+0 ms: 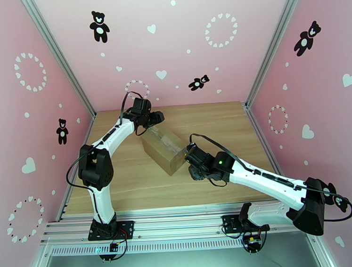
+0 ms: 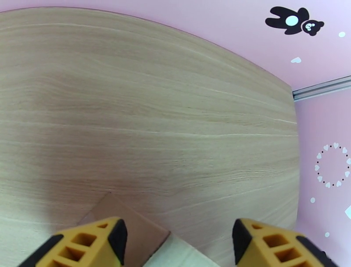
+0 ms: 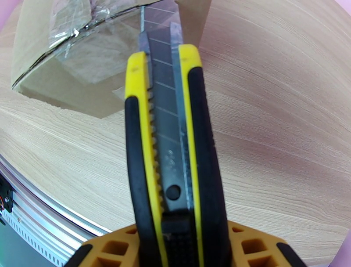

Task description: Unpack the express box

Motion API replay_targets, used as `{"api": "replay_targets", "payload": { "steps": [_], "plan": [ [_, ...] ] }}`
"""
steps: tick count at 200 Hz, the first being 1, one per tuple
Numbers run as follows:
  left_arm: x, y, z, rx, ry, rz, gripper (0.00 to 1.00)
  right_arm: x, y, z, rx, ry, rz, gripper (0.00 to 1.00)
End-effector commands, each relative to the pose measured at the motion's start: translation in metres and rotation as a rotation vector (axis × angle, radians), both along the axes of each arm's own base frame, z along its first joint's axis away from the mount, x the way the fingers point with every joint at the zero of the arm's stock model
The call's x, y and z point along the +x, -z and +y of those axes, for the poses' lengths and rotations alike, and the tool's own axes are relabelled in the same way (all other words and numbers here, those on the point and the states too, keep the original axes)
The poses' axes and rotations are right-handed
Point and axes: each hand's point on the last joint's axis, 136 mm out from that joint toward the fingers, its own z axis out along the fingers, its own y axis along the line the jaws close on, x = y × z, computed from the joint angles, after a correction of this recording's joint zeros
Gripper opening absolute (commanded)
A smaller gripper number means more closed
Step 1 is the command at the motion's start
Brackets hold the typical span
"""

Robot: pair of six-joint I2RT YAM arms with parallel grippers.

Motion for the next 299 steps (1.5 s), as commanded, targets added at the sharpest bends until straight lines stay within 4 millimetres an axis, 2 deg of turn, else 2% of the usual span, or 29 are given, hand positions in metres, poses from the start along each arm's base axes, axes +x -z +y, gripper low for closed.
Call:
{"api": "replay_targets", "payload": {
  "steps": [1,81,135,165,214,250,273,299],
  "plan": [
    [-0.04,0.023,-0.047,-0.036,0.143,0.149,0.69,0.017,-0.024,0.031,0.116,-0.04,-0.086,0.0],
    [-0.001,-0.013,-0.039,0.001,0.069,0.091,0.69,0.014,-0.017,0.023,0.105,-0.014,-0.08,0.0],
    [0.004,-0.031,-0.032,-0.004,0.05,0.064,0.7,0.014,-0.014,0.022,0.099,-0.005,-0.077,0.0],
    [0.003,-0.031,-0.03,0.007,0.053,0.073,0.7,0.015,-0.012,0.021,0.094,0.002,-0.076,0.0],
    [-0.002,-0.038,-0.018,0.021,0.032,0.066,0.7,0.014,-0.009,0.019,0.081,0.008,-0.065,0.0],
    [-0.015,-0.054,-0.002,0.027,0.006,0.044,0.69,0.013,-0.007,0.016,0.071,0.015,-0.06,0.0],
    [-0.03,-0.061,0.011,0.029,-0.026,0.041,0.7,0.011,-0.005,0.015,0.065,0.016,-0.055,0.0],
    [-0.056,-0.068,0.026,0.023,-0.051,0.033,0.7,0.01,-0.004,0.014,0.068,0.019,-0.053,0.0]
  ]
}}
